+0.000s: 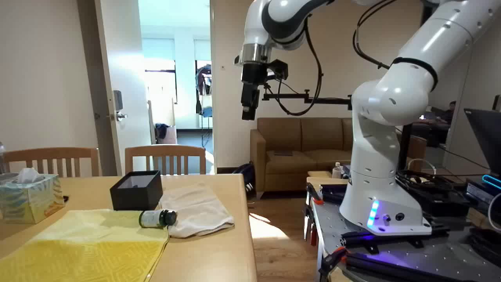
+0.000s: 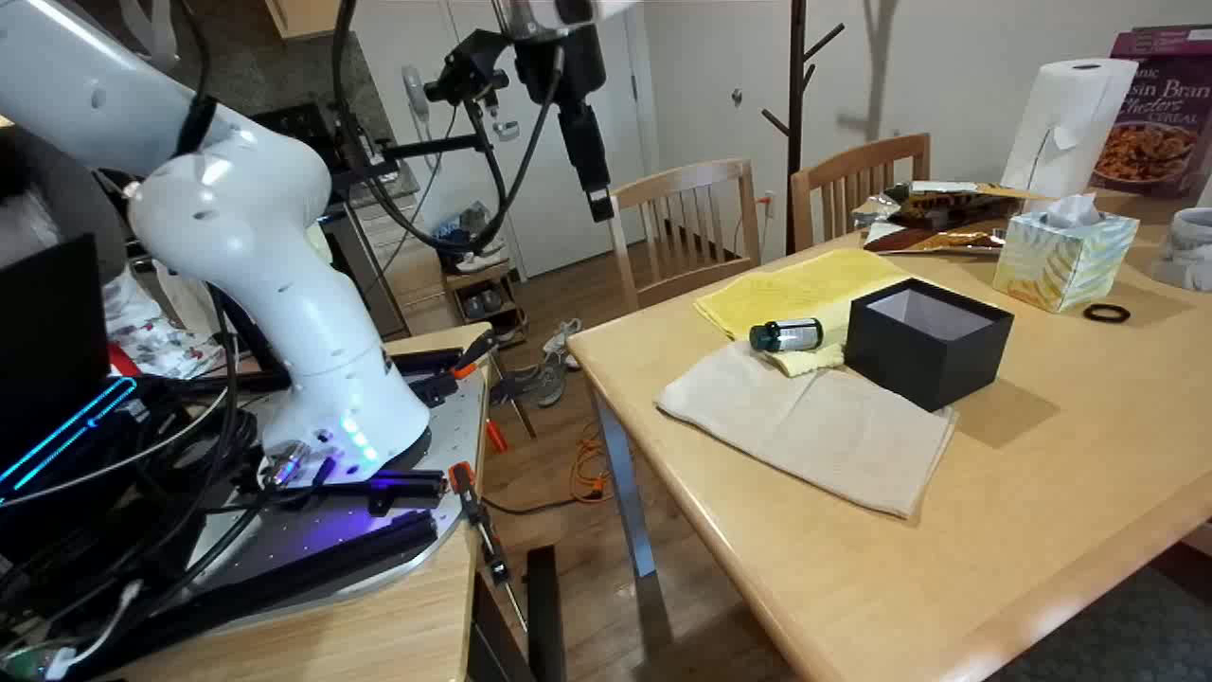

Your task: Pick the bottle and stand it upright

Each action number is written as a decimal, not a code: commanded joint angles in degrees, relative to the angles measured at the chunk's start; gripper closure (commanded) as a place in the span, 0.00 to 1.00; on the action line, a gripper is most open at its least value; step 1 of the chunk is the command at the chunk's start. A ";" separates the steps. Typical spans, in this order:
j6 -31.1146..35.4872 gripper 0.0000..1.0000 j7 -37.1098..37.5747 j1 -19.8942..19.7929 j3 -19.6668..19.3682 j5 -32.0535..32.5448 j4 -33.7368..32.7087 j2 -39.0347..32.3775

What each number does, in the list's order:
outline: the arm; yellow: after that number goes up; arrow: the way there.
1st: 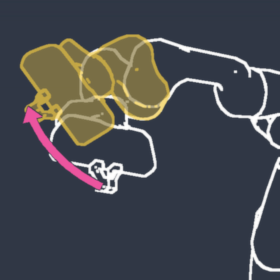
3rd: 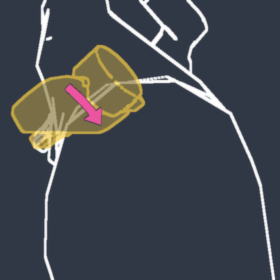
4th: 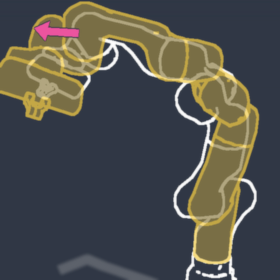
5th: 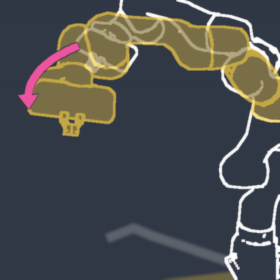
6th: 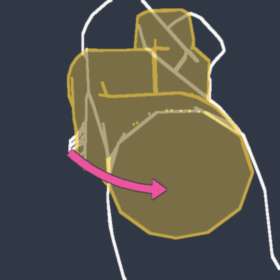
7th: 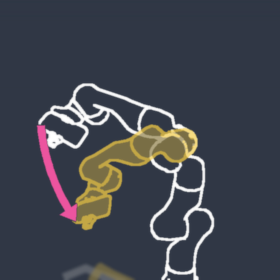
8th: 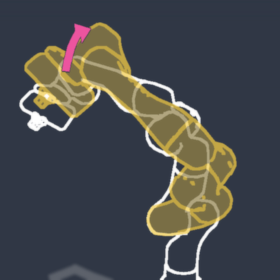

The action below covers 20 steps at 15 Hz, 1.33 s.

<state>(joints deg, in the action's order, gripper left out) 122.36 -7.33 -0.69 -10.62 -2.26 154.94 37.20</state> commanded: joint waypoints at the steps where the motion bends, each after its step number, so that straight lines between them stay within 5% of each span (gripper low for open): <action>1: -0.17 0.00 -0.61 -1.09 1.03 -0.75 -0.11 -0.12; 5: 3.98 0.00 2.18 -0.95 1.77 -4.22 -1.04 -1.56; 13: -12.22 0.00 3.67 -0.69 7.13 1.98 -14.78 -11.41; 20: -4.55 0.00 2.65 0.19 10.19 9.85 -19.64 -20.10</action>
<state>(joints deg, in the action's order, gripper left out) 114.62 -4.36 -0.50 -1.36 4.99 137.61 21.72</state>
